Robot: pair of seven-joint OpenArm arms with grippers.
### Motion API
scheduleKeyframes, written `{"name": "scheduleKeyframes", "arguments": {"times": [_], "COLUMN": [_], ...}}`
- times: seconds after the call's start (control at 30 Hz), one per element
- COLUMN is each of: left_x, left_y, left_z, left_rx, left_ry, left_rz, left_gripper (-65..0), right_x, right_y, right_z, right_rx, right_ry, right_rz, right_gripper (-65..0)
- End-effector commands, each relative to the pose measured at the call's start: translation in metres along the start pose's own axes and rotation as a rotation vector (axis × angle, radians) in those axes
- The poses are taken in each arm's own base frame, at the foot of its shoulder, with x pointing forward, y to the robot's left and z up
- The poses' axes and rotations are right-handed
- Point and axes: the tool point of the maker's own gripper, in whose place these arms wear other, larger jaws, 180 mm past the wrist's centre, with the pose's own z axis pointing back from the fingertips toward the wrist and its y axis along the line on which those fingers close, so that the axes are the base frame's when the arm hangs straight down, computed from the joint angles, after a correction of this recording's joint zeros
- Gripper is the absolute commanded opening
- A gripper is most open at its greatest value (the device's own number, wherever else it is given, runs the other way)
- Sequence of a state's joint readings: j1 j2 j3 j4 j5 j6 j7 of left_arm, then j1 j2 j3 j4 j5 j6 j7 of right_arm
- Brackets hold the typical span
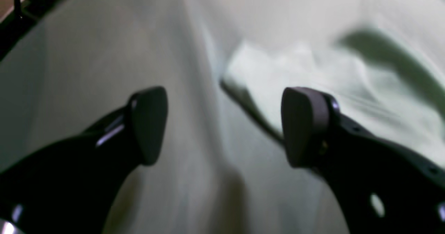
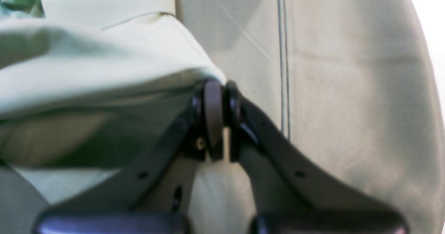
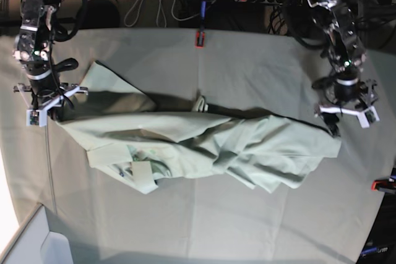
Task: Layout the t-shirt on the table in an organized manner, then fold the t-shirt properly
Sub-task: 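Grasp the opposite shirt edge with the left gripper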
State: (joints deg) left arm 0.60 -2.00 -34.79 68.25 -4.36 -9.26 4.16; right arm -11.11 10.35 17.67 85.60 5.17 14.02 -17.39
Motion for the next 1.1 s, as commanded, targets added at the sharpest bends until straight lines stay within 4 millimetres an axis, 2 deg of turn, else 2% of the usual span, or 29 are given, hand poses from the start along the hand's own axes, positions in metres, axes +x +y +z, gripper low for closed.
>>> {"name": "scheduleKeyframes", "arguments": {"times": [0.0, 0.1, 0.23, 0.37, 0.43, 0.63, 0.7, 0.73, 0.8, 0.87, 1.07], "left_x": [0.010, -0.005, -0.022, -0.026, -0.024, -0.027, -0.027, -0.025, -0.007, 0.012, 0.122], "left_y": [-0.002, -0.006, -0.012, -0.016, -0.020, -0.031, -0.034, -0.035, -0.036, -0.044, -0.067], "left_z": [-0.011, -0.031, -0.047, -0.058, -0.061, -0.071, -0.071, -0.071, -0.071, -0.062, -0.017], "left_rx": [-0.014, -0.029, -0.028, -0.030, -0.033, -0.044, -0.048, -0.049, -0.053, -0.066, -0.110], "left_ry": [-0.016, 0.046, 0.110, 0.140, 0.141, 0.166, 0.168, 0.162, 0.112, 0.041, -0.284], "left_rz": [-0.008, -0.006, 0.031, 0.049, 0.056, 0.078, 0.088, 0.088, 0.084, 0.082, 0.060], "left_gripper": [-15.7, -15.8, -16.0, -18.3, -25.4, -53.7, -65.0, -65.0, -64.1, -65.0, -65.0], "right_x": [0.017, 0.010, 0.003, 0.000, 0.000, -0.001, -0.001, 0.000, 0.001, 0.003, 0.003], "right_y": [-0.002, -0.003, -0.004, -0.004, -0.003, -0.003, -0.002, -0.002, -0.003, -0.003, -0.003], "right_z": [0.000, 0.001, 0.002, 0.001, 0.001, 0.001, 0.001, 0.001, 0.000, 0.000, 0.000], "right_rx": [0.014, 0.014, 0.014, 0.014, 0.014, 0.016, 0.017, 0.017, 0.016, 0.015, 0.016], "right_ry": [-0.053, -0.038, -0.025, -0.016, -0.016, -0.012, -0.012, -0.012, -0.015, -0.020, -0.022], "right_rz": [0.019, 0.021, 0.020, 0.017, 0.016, 0.016, 0.017, 0.017, 0.017, 0.016, 0.018], "right_gripper": [-65.0, -65.0, -65.0, -65.0, -65.0, -65.0, -65.0, -65.0, -65.0, -65.0, -65.0]}}
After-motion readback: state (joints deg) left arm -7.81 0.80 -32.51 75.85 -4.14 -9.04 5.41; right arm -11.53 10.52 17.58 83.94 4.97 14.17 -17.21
